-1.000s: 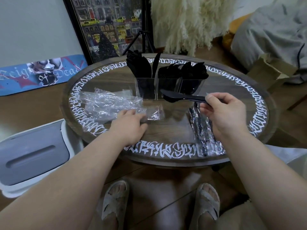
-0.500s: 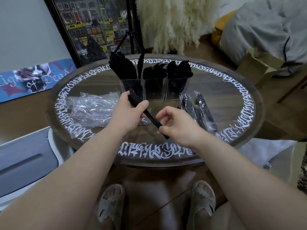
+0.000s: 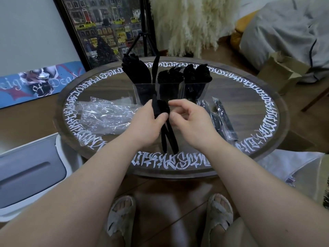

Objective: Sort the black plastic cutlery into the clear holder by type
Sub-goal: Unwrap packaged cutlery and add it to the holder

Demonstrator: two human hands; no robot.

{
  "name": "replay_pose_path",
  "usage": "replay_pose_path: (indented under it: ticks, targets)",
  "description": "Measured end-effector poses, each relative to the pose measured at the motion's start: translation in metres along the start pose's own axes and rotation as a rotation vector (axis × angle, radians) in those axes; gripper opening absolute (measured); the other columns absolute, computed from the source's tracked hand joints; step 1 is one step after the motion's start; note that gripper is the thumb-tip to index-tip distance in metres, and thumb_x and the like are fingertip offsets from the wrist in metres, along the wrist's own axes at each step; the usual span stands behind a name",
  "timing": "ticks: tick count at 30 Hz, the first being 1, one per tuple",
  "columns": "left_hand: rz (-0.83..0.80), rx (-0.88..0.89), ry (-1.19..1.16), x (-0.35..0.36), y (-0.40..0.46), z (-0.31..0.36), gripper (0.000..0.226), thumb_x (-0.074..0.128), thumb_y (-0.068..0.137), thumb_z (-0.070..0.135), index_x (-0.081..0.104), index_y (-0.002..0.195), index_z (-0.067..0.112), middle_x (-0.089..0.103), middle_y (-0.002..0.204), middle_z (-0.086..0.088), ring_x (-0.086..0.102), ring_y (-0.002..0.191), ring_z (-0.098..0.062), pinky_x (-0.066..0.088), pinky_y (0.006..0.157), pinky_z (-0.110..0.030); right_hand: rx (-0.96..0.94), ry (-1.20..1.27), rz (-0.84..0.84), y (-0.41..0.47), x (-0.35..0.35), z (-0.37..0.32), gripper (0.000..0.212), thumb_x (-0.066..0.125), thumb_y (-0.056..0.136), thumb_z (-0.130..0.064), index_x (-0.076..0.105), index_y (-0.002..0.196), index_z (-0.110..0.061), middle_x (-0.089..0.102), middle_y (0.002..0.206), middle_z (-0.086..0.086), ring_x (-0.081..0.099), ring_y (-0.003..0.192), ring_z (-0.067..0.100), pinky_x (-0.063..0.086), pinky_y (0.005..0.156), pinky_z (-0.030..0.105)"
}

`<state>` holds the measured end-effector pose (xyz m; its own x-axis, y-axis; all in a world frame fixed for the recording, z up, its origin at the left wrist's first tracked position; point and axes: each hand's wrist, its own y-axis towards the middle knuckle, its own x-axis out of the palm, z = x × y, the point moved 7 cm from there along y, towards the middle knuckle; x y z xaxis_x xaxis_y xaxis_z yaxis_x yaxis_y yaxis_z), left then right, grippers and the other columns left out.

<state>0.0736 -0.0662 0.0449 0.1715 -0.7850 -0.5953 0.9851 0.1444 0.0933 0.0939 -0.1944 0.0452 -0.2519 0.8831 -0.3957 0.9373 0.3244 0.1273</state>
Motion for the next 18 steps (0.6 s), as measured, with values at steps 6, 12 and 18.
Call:
replay_pose_path:
  ticks: [6,12,18]
  targets:
    - [-0.051,0.050,-0.030,0.001,-0.005,0.007,0.018,0.054,0.094,0.015,0.061,0.106,0.026,0.064,0.097,0.012,0.058,0.097,-0.008,0.043,0.079,-0.014,-0.046,0.008,0.038,0.002,0.001,-0.006,0.021,0.067,0.086,-0.018,0.068,0.086,-0.040,0.069,0.077,0.002,0.065,0.076,0.024,0.055,0.076,0.045]
    - [-0.137,0.051,-0.087,0.003,-0.011,0.011,0.031,0.051,0.094,0.008,0.061,0.116,0.028,0.065,0.110,0.011,0.057,0.107,-0.005,0.042,0.092,-0.016,-0.047,-0.064,0.059,0.004,-0.002,-0.005,0.017,0.066,0.086,-0.013,0.068,0.081,-0.029,0.066,0.075,-0.009,0.061,0.074,0.011,0.055,0.078,0.036]
    - [-0.025,-0.136,-0.249,-0.005,-0.012,0.001,0.034,0.038,0.095,0.007,0.062,0.115,0.021,0.059,0.107,0.003,0.055,0.086,-0.004,0.044,0.084,-0.023,-0.039,-0.095,0.173,0.004,-0.014,-0.001,0.021,0.063,0.086,-0.008,0.065,0.082,-0.029,0.066,0.074,-0.008,0.063,0.075,0.012,0.053,0.079,0.037]
